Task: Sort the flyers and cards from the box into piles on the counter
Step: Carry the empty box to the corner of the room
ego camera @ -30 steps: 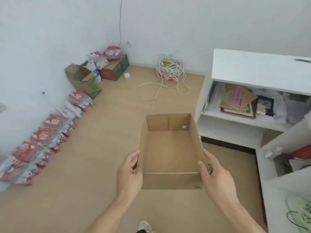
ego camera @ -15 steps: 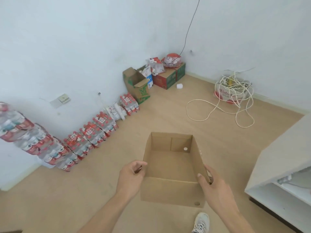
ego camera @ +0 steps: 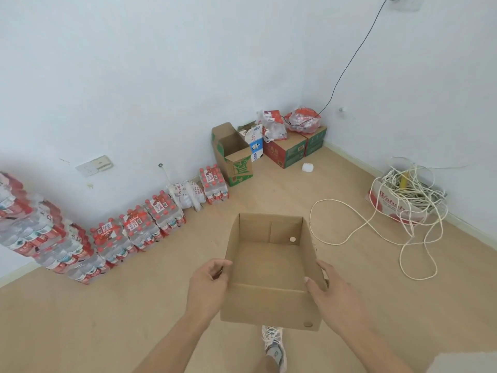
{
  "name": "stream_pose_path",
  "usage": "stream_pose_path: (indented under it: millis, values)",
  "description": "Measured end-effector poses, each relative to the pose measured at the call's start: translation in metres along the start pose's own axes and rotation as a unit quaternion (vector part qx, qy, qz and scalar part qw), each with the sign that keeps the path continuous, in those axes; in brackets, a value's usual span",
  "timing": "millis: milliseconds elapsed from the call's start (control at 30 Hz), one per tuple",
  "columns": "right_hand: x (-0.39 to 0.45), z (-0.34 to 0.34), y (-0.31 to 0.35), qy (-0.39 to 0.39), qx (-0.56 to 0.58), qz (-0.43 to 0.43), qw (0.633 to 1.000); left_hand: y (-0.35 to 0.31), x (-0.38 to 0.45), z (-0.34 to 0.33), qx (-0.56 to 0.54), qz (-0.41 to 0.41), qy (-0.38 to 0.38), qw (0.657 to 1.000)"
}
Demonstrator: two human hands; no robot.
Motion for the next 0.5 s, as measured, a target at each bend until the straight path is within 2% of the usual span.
stream_pose_path:
  millis: [133,333,500]
  values:
    - [0.106,0.034,0.019,-0.007,0.007,-0.010,1.000,-0.023,0.092,-0.058,-0.038,0.023,0.010,0.999]
    - [0.241,0.100,0.035,-0.033,0.054,-0.046,0.997,-0.070,0.226,-0.152,0.016,0.060,0.099,0.993]
    - [0.356,0.134,0.045,-0.019,0.073,-0.073,0.994,-0.116,0.333,-0.219,0.054,0.066,0.106,0.991]
Point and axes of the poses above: each hand's wrist, its own x-axis towards the middle knuckle, its own z-axis out of the back of the hand, y = z × x, the point moved 4 cm from there along x, towards the middle knuckle, and after that the axes turned 3 degrees about -x, right-handed, at the moved point
